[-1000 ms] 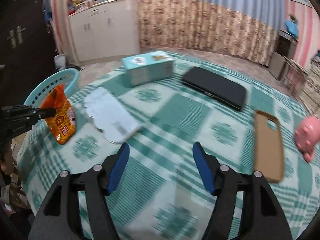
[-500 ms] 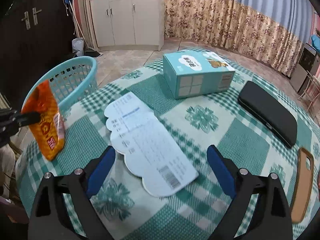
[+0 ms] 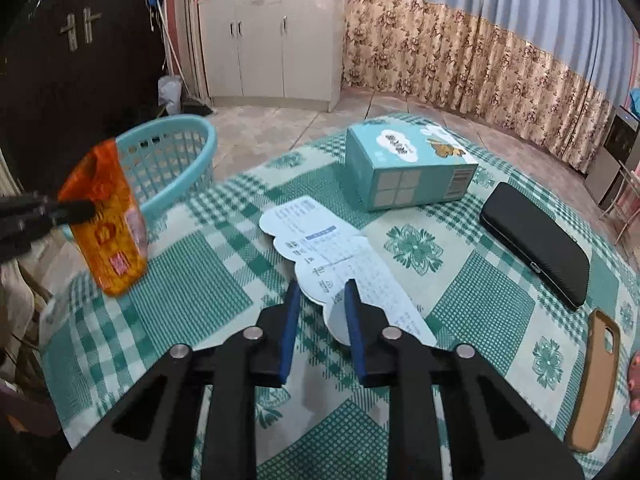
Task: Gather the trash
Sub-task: 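Grasp the white receipt with the right tool while left tool carries the wrapper, then open the left tool over the basket to drop the orange wrapper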
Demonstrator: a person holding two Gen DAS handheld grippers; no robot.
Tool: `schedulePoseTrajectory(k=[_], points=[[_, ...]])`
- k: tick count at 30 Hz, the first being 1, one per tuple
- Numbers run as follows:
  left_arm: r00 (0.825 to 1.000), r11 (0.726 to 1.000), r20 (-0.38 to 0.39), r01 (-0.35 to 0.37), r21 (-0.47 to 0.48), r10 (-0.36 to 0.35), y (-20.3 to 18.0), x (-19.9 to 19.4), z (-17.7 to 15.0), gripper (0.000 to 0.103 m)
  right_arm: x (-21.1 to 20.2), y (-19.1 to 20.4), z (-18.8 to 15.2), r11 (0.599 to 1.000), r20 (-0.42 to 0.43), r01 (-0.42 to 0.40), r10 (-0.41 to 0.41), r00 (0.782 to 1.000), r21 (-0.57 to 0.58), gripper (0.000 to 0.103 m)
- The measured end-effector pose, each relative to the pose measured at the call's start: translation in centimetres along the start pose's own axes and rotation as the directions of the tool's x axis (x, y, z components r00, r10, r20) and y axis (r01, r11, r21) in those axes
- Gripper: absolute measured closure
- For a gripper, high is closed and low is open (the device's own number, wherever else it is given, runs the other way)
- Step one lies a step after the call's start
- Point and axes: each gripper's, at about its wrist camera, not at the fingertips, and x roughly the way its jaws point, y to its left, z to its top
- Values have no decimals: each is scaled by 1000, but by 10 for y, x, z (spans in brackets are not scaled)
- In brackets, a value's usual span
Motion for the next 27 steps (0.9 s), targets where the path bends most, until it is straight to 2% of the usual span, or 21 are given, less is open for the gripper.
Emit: schedulePoseTrajectory(k=[1,3,5,7,9,14,21,27], points=[[1000,1000,1,2,-3,-2,1,-1,1,103,0,1,-1,1000,-7,12,-12,1000,-6,76],[1000,1000,2,0,-4,0,2,-1,1,103,0,2,-2,998,0,57,-57,998,-10,44],[1000,1000,-1,-5,-5,5,2,0,1,103,0,2,1,997,7,70,-70,997,-10,42],[1000,1000,-8,-9,-10,9,4,4,1,103,2,1,3,997,-3,79,-79,997,-6,48],[1000,1000,-11,-12,-11,12,6,5,1,103,4,0,5,996,-15,88,-88,996,-7,72],[1000,1000,7,-21,-17,21,9,0,7,103,-8,-5,15,994,38,109,-109,993,8,94],[993,997,89,-71,-16,72,19,-26,26,103,-35,-6,29,993,109,111,-114,987,30,102],[981,989,126,-143,-35,146,49,-37,40,103,-43,4,41,995,144,101,-104,984,21,102]])
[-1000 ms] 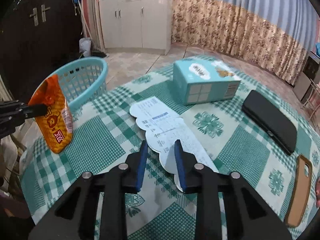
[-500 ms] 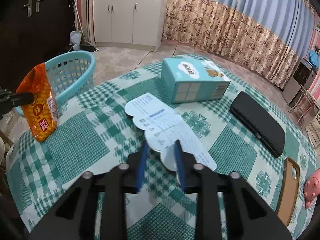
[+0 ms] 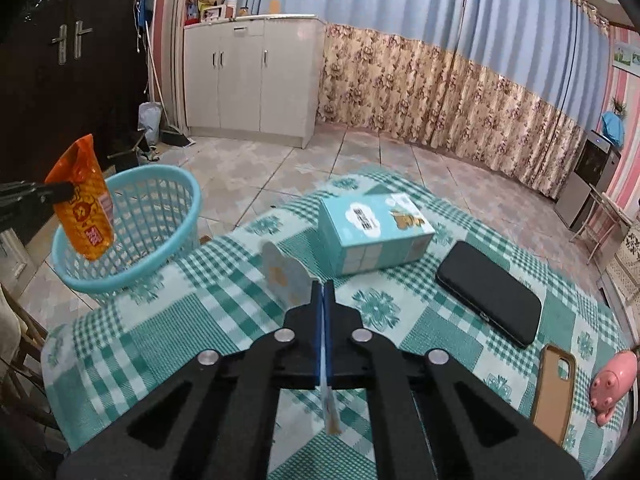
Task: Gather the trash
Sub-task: 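Open the left tool over the basket to drop the orange wrapper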
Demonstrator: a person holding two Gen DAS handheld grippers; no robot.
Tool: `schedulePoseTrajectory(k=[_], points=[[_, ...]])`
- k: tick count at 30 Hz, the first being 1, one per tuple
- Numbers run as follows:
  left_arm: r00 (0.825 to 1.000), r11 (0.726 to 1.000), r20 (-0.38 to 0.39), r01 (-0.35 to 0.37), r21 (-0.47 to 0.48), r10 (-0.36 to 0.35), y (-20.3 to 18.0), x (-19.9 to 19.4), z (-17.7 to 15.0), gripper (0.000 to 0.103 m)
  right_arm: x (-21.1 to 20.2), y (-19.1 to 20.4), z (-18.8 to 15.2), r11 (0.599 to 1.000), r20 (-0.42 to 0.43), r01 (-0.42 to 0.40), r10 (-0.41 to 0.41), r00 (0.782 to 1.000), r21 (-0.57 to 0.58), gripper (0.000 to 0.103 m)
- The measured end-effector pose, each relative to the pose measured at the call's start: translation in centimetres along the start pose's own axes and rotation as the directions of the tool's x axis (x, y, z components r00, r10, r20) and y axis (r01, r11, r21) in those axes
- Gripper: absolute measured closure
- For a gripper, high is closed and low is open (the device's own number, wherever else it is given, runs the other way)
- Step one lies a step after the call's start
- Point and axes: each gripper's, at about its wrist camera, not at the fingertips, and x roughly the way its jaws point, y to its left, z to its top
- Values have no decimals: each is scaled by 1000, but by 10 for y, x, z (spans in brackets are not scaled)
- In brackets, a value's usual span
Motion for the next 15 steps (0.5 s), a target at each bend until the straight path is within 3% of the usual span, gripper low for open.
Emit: schedulePoseTrajectory(k=[8,13,14,15], points=[[993,994,-46,-108,0,108,40,43,0,103,9,15,4,1000,-9,-20,19,1000,-16,102],[991,994,-81,-110,-7,109,48,65,-8,102,10,19,8,1000,-2,-16,16,1000,-25,102],[988,992,-85,-126,1,126,47,68,-9,99,10,20,9,1000,-2,-15,15,1000,-27,102],[987,991,-95,-131,8,131,47,70,-10,82,10,20,10,999,-1,-14,14,1000,-29,102]])
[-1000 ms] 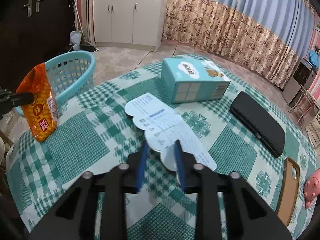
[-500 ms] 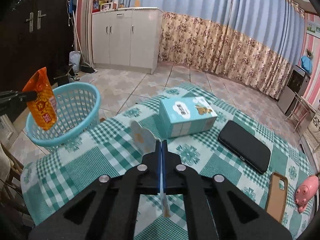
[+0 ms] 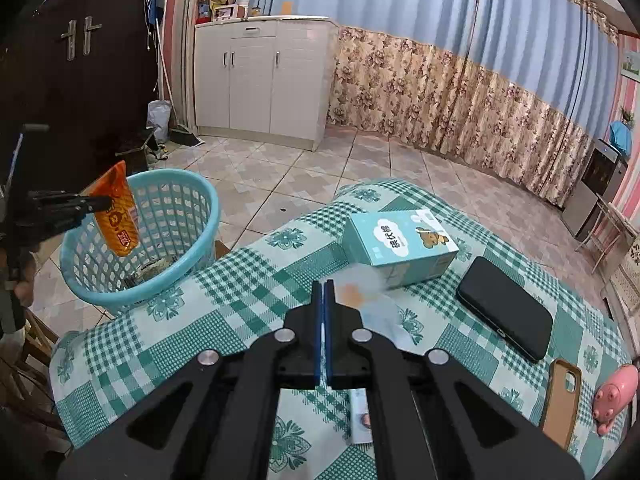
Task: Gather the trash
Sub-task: 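Open the left tool over the basket to drop the orange wrapper, then carry the receipt over the basket and open the right tool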
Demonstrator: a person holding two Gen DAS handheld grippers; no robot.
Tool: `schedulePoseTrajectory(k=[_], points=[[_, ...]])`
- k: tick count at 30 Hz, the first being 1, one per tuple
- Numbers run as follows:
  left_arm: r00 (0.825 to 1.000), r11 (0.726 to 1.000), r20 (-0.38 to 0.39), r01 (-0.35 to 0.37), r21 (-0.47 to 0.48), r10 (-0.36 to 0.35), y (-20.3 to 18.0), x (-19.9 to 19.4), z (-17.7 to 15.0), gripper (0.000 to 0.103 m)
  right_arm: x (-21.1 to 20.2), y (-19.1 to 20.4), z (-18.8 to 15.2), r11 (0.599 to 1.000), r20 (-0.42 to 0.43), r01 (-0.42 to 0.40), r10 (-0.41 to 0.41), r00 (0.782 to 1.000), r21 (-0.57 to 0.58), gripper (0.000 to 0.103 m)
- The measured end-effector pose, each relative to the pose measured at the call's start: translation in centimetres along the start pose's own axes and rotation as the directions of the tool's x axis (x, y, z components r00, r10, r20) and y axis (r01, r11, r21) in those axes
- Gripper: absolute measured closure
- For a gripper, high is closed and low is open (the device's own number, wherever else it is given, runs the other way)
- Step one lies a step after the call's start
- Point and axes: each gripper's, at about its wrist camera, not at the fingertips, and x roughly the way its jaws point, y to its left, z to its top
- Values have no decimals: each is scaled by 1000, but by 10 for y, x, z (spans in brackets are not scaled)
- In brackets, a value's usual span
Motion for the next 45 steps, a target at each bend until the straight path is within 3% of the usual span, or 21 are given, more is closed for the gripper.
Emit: schedulePoseTrajectory(k=[1,3,6,9,10,12,13,19,21,26,32,40,45], points=[[1000,1000,1,3,-9,-3,2,0,-1,55,0,0,0,1000,-1,1,-1,1000,-3,102],[999,999,32,-11,-39,12,6,-6,-2,28,2,-5,0,1000,-19,6,-6,1000,4,102],[999,998,46,-9,-59,11,11,-14,-3,22,4,-18,-6,999,-36,23,-22,999,29,101],[998,996,58,-29,-89,34,17,-24,-8,13,16,-32,-21,998,-118,29,-22,993,56,98],[998,994,61,-30,-103,36,19,-27,-9,12,22,-36,-29,997,-147,40,-29,989,71,92],[998,990,62,-25,-136,34,23,-33,-16,12,27,-43,-40,993,-170,57,-39,985,103,28],[997,988,64,-23,-150,33,24,-36,-19,12,28,-45,-46,991,-162,70,-51,985,114,25],[996,986,59,-55,-157,65,22,-52,-41,12,51,-48,-72,988,-248,75,-41,968,133,27],[996,985,60,-53,-162,63,24,-57,-47,11,49,-51,-74,983,-228,33,10,974,180,51],[994,984,72,-72,-165,84,29,-70,-56,11,33,-30,-58,991,-156,23,-3,988,128,51],[989,979,92,-95,-182,113,41,-86,-60,10,6,16,-15,995,-34,-69,71,997,66,51],[980,968,103,-144,-205,168,53,-102,-61,6,43,102,27,978,-46,-205,204,978,-29,51],[977,964,104,-162,-211,187,56,-115,-65,6,62,137,41,966,-51,-257,257,965,7,51]])
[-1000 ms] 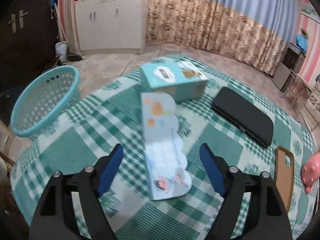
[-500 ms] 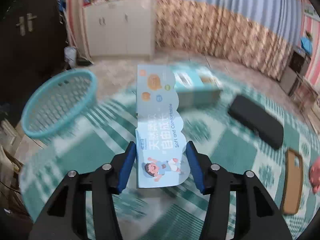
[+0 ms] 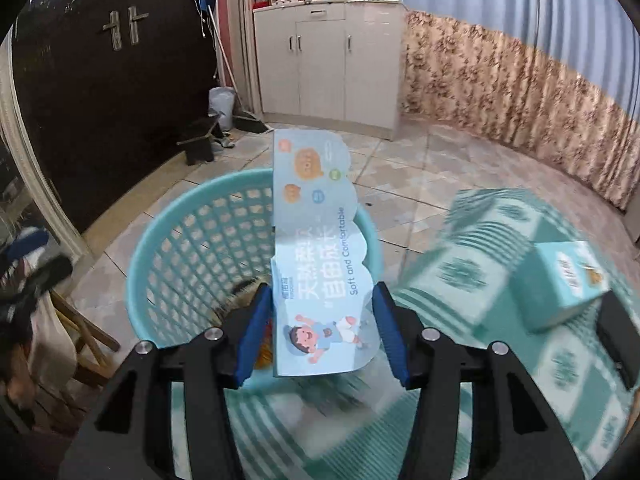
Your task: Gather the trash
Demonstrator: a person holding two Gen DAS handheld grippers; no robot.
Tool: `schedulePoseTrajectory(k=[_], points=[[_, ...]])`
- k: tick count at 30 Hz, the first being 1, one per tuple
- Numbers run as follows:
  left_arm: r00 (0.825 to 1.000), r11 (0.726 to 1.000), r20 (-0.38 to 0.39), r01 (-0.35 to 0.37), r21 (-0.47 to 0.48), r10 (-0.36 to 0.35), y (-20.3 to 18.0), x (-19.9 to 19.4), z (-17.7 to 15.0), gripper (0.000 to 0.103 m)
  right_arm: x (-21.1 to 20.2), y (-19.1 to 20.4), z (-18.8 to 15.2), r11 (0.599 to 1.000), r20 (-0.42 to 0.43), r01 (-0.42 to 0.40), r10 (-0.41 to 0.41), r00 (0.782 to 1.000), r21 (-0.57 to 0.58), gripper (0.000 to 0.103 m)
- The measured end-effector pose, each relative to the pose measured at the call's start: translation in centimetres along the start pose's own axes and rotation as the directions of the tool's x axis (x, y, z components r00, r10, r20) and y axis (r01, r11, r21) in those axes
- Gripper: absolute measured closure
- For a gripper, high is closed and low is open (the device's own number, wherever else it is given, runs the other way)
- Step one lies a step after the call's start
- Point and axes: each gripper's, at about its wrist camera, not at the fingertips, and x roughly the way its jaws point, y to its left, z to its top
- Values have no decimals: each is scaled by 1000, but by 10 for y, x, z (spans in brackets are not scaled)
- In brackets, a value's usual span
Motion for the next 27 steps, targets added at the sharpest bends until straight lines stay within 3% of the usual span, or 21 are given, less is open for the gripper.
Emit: schedulePoseTrajectory(k=[1,3,11,17,22,27], points=[[1000,1000,0,-6,3,6,1,-3,-1,6,3,5,3,1000,12,-6,6,1000,10,50],[1000,1000,2,-17,13,17,0,-8,-3,6,4,10,8,1000,40,-15,14,999,25,18],[1000,1000,4,-8,30,8,-6,-23,-8,5,-26,16,-4,998,70,60,-58,996,-24,8],[997,996,13,69,49,-70,-22,-37,-13,5,-85,-6,-33,989,98,147,-148,984,27,5],[986,985,22,164,45,-165,-44,-53,-13,5,-143,-18,-66,946,102,286,-302,948,151,5],[973,970,24,229,82,-231,-71,-67,-20,5,-178,-19,-104,910,70,342,-367,928,233,5]])
